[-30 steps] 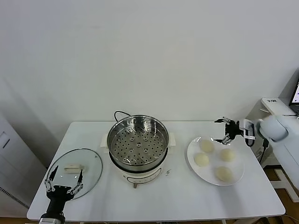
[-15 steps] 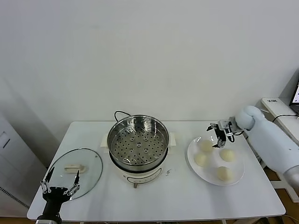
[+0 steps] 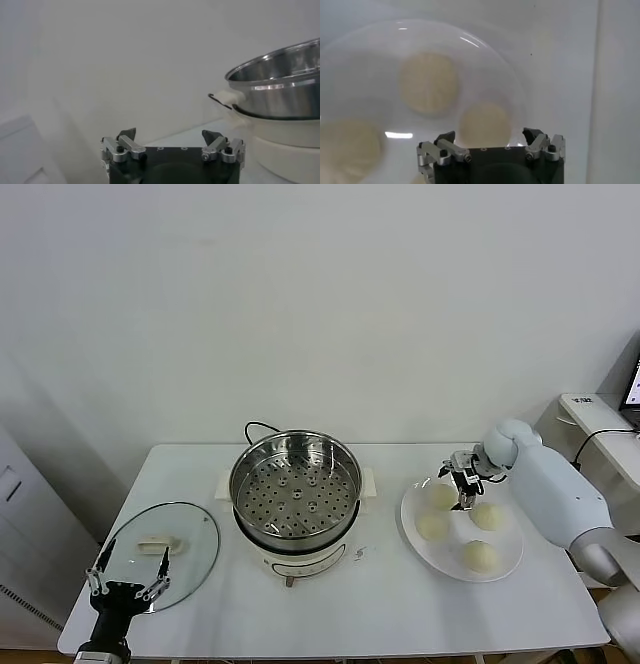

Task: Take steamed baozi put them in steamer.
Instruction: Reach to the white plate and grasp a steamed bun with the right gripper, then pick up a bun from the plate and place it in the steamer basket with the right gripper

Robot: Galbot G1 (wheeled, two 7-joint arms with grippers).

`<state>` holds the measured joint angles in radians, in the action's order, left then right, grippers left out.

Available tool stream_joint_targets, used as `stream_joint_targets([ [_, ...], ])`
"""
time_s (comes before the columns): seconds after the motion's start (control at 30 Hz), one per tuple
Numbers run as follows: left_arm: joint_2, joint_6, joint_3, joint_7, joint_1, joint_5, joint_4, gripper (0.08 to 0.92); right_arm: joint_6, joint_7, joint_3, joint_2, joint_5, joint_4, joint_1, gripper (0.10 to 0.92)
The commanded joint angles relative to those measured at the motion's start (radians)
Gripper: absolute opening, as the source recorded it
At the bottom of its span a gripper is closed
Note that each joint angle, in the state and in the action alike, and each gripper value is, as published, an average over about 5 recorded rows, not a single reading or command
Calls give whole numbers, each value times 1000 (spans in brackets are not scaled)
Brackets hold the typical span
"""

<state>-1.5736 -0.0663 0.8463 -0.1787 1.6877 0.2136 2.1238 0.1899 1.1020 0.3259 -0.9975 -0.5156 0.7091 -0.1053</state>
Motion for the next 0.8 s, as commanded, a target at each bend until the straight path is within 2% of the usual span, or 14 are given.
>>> stream_joint_targets([
  [0.03,3,1,3,0,11,0,8,823,3,-9,0,-34,-29,-67,8,688],
  [0.2,0,-3,7,0,15,0,9,823,-3,4,13,-35,-20,-63,22,551],
  [0.37,-4,-10,12,0,22,-4,8,823,-51,23,136,18,127,40,74,445],
  [0.57,-6,-11,22,1,22,-17,14,823,-104,44,462,81,398,243,327,434],
  [0.8,-6,-10,31,1,34,-25,30,823,-86,49,751,14,646,419,664,435],
])
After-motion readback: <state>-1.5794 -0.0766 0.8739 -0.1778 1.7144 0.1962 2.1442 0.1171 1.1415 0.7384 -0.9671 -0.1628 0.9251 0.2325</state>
